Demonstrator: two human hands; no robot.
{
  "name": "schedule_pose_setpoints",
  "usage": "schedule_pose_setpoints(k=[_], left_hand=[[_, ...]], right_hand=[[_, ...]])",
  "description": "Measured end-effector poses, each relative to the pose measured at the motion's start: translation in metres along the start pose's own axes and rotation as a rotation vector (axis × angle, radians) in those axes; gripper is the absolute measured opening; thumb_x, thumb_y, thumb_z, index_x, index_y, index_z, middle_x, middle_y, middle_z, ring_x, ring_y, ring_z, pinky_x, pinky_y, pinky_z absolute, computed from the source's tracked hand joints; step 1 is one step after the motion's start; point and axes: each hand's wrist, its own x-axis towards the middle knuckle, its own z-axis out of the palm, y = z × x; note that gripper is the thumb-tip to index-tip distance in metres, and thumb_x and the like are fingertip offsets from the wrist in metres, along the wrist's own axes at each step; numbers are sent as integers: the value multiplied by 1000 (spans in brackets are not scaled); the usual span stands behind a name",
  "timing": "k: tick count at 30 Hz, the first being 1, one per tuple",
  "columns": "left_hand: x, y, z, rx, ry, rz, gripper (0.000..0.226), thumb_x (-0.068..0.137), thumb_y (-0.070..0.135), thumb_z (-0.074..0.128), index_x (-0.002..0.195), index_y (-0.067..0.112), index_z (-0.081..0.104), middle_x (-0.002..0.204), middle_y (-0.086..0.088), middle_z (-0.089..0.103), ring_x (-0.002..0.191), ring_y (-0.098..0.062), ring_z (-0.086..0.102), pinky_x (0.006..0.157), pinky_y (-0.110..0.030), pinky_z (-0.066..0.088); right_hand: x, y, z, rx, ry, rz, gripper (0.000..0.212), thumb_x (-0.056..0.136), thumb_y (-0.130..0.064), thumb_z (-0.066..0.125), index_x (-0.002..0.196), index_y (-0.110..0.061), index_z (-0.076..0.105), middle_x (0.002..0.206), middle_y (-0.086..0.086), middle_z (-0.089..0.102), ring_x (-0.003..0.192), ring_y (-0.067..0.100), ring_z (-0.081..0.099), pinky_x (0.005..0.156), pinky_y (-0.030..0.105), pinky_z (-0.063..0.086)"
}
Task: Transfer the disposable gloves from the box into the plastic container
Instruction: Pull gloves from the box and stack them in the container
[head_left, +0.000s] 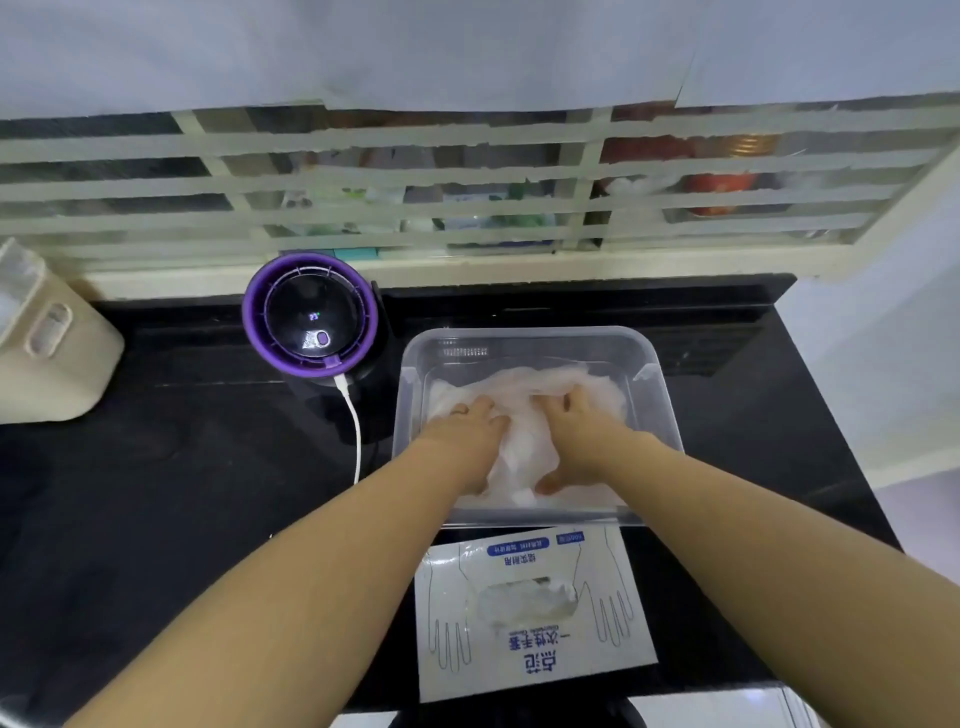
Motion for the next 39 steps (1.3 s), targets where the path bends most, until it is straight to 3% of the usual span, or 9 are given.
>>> schedule_pose_setpoints(k=[9, 13, 20, 23, 28, 30, 32, 34, 39], left_hand=[[9, 5, 10, 16, -19, -119, 99, 80, 7, 70, 152, 20, 3, 153, -17, -2, 138, -36, 21, 105, -41, 38], [3, 7, -1, 12, -62, -82, 76, 86, 7, 64, 150, 14, 22, 151, -17, 14, 132, -34, 34, 98, -40, 43], [-50, 4, -25, -100, 261, 93, 51, 99, 12, 46, 147, 25, 34, 150, 5, 31, 124, -20, 49, 100, -36, 44], [-86, 4, -14, -202, 494, 235, 39, 99, 14, 49, 136, 26, 52, 134, 9, 50, 109, -15, 58, 88, -38, 51], [-124, 6, 23, -65, 682, 507, 29, 86, 17, 44, 99, 15, 70, 96, 1, 66, 65, -18, 63, 47, -33, 52], [-128, 12, 45, -19, 617, 520, 29, 87, 22, 45, 103, 17, 69, 101, 2, 66, 70, -19, 65, 54, -34, 54], [-129, 16, 68, 5, 424, 447, 34, 93, 34, 50, 122, 23, 62, 123, 2, 60, 102, -21, 62, 85, -40, 53], [-128, 20, 87, 66, 250, 337, 51, 92, 50, 51, 138, 28, 48, 146, 3, 41, 134, -19, 37, 113, -38, 28], [-131, 25, 96, 97, 228, 275, 59, 92, 54, 50, 145, 30, 40, 157, 3, 19, 144, -18, 13, 118, -33, 8]], right_hand=[[3, 1, 4, -22, -42, 31, 103, 86, -25, 66, 148, -6, -14, 154, 18, -7, 140, 32, 20, 107, 39, 37], [-14, 7, -16, -9, -76, -27, 76, 87, -29, 66, 148, -10, 24, 149, 12, 31, 131, 29, 38, 106, 39, 38], [-101, 1, -41, 102, 527, -290, 31, 96, -31, 50, 127, -28, 56, 124, -9, 56, 111, 11, 51, 94, 30, 44], [-129, -16, -17, 156, 363, -531, 22, 96, -29, 50, 112, -24, 66, 104, -9, 63, 92, 8, 56, 89, 28, 47], [-112, -27, 52, -157, -33, -505, 33, 96, -17, 51, 128, -22, 55, 127, -1, 59, 108, 22, 59, 96, 34, 48], [-103, -26, 68, -218, -49, -465, 35, 93, -11, 52, 128, -19, 52, 127, 3, 56, 110, 25, 57, 97, 35, 46], [-101, -27, 76, -226, -23, -448, 36, 93, -9, 51, 128, -16, 53, 128, 4, 54, 113, 26, 55, 99, 37, 44], [-103, -29, 82, -201, 3, -431, 33, 94, -10, 48, 126, -14, 54, 128, 5, 54, 112, 25, 54, 98, 37, 45], [-113, -35, 85, -210, 60, -368, 33, 95, -19, 51, 128, -14, 49, 126, 8, 53, 109, 25, 54, 94, 35, 45]])
